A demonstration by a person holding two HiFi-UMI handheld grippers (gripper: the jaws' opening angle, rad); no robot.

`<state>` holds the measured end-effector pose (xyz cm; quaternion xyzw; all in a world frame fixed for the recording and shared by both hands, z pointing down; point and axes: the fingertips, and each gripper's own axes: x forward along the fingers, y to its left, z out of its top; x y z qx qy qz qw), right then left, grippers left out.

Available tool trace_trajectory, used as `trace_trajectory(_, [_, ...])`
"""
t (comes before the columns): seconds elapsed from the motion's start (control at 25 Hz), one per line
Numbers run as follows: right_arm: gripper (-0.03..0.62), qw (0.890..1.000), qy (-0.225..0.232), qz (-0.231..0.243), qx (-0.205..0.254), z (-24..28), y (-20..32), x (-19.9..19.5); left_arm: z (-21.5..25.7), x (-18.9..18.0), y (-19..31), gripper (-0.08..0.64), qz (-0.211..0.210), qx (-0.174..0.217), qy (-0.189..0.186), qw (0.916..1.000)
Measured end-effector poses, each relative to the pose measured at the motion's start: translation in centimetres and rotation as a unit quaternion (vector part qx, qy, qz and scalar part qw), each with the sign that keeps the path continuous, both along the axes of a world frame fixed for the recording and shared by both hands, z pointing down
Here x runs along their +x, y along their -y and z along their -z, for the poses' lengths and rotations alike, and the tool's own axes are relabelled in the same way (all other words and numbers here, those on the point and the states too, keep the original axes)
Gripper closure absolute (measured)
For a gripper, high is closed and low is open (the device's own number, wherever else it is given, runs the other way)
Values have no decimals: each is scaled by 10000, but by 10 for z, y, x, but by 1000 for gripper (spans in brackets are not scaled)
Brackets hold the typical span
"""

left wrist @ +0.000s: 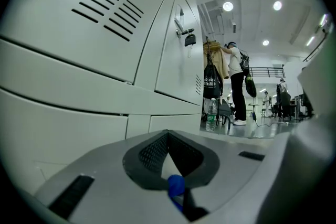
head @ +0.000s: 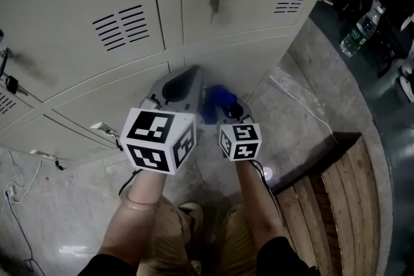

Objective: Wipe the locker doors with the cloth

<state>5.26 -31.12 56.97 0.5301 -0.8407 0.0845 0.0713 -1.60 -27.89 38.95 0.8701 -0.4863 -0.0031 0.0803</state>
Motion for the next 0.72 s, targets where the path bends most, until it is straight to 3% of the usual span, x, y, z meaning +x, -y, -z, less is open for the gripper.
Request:
trace_trajectory(0.48, [500,9897,-129,-1420,116,3,29,90,-7,5,0,554,-146,-29,39,9999])
trace_trajectory(0.72, [500,9835,-83,-1801,105,-2,40,116,-11,4,6,554,-179,-53,-7,9998])
